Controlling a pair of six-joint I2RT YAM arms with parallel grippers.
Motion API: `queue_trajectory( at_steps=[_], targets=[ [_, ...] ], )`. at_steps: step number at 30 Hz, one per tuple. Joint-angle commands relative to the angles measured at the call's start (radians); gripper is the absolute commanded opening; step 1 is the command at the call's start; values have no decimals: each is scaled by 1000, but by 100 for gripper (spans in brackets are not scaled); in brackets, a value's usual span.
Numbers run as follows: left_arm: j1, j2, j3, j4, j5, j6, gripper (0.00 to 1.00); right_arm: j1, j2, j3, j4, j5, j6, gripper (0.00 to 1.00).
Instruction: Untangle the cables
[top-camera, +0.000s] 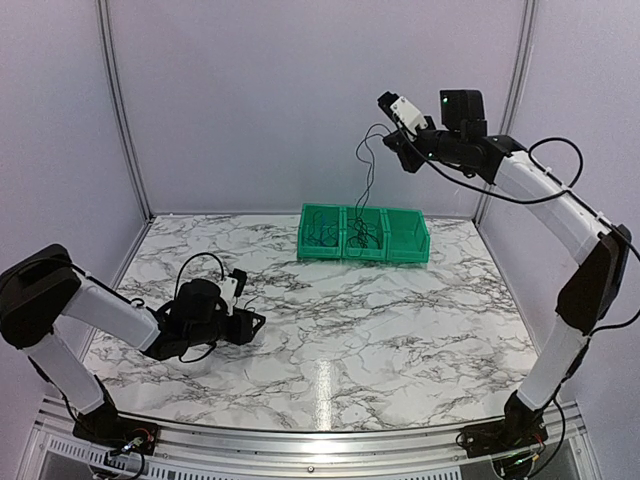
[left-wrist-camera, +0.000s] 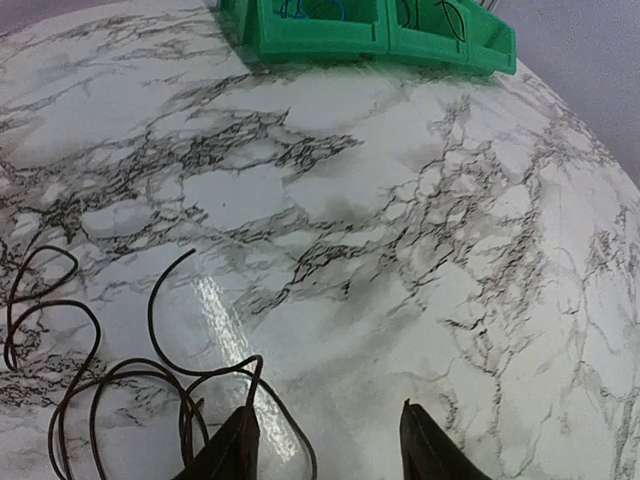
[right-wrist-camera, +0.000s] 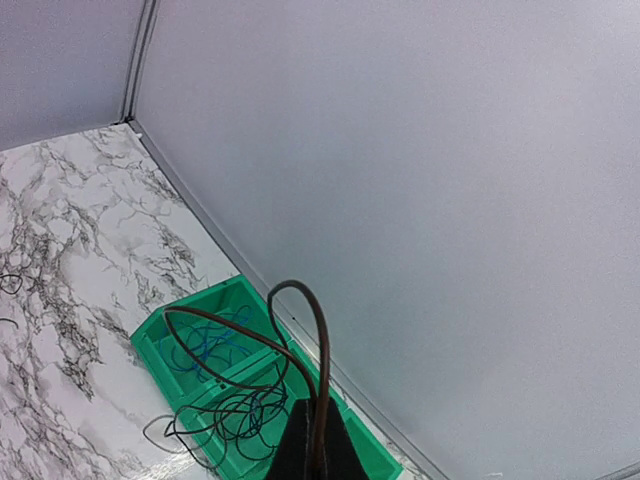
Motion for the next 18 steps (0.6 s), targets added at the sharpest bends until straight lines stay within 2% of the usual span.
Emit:
queue_trajectory(
  at_steps=[1,9,18],
  targets=[
    [3,-97,-10,-12,44,16,51,-43,27,108,12,21,-4,0],
    [4,-161,-16,-21,51,8,52,-161,105,245,42,44,-8,0],
    [3,-208,-39,-31,47,0,52,-290,240,336,50,-49,76,0]
  ],
)
